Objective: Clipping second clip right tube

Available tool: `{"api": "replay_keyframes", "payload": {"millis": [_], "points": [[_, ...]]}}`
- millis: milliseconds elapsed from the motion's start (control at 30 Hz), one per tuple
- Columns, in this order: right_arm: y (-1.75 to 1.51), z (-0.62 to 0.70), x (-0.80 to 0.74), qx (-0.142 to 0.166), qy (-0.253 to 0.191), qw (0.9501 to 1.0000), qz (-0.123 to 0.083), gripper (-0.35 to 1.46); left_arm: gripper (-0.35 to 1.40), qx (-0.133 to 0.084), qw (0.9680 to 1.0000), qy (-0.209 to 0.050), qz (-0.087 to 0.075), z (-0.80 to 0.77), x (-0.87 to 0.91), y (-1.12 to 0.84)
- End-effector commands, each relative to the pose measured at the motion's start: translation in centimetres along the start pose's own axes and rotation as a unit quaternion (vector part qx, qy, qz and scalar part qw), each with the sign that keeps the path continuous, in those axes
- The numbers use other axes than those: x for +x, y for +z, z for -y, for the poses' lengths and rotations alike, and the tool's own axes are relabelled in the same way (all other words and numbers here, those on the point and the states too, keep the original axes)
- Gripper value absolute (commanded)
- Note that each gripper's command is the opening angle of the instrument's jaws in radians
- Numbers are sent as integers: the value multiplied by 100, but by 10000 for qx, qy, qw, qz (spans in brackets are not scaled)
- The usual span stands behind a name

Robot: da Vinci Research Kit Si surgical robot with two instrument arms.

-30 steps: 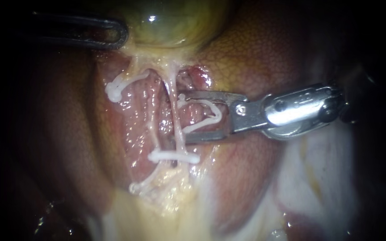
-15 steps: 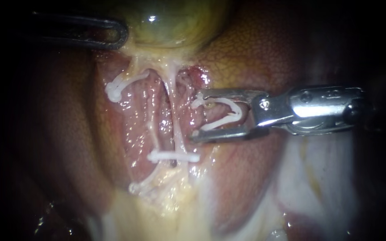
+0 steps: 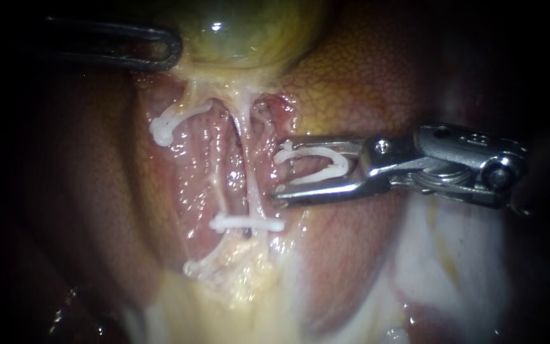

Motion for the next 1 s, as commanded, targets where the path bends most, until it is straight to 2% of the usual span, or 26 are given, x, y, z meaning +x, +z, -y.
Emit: {"api": "replay_keyframes", "payload": {"millis": [33, 367, 833, 1000], "points": [[3, -1, -2, 14, 14, 10000, -6, 47, -35, -2, 10000, 2, 2, 0, 0, 1], [34, -5, -18, 198, 129, 9997, -2, 47, -35, -3, 10000, 2, 2, 0, 1, 1], [60, -6, -19, 489, 314, 9978, -303, 47, -35, -3, 10000, 2, 2, 0, 1, 1], [63, -5, -19, 756, 357, 9955, -450, 46, -35, -3, 10000, 2, 2, 0, 1, 1]]}}
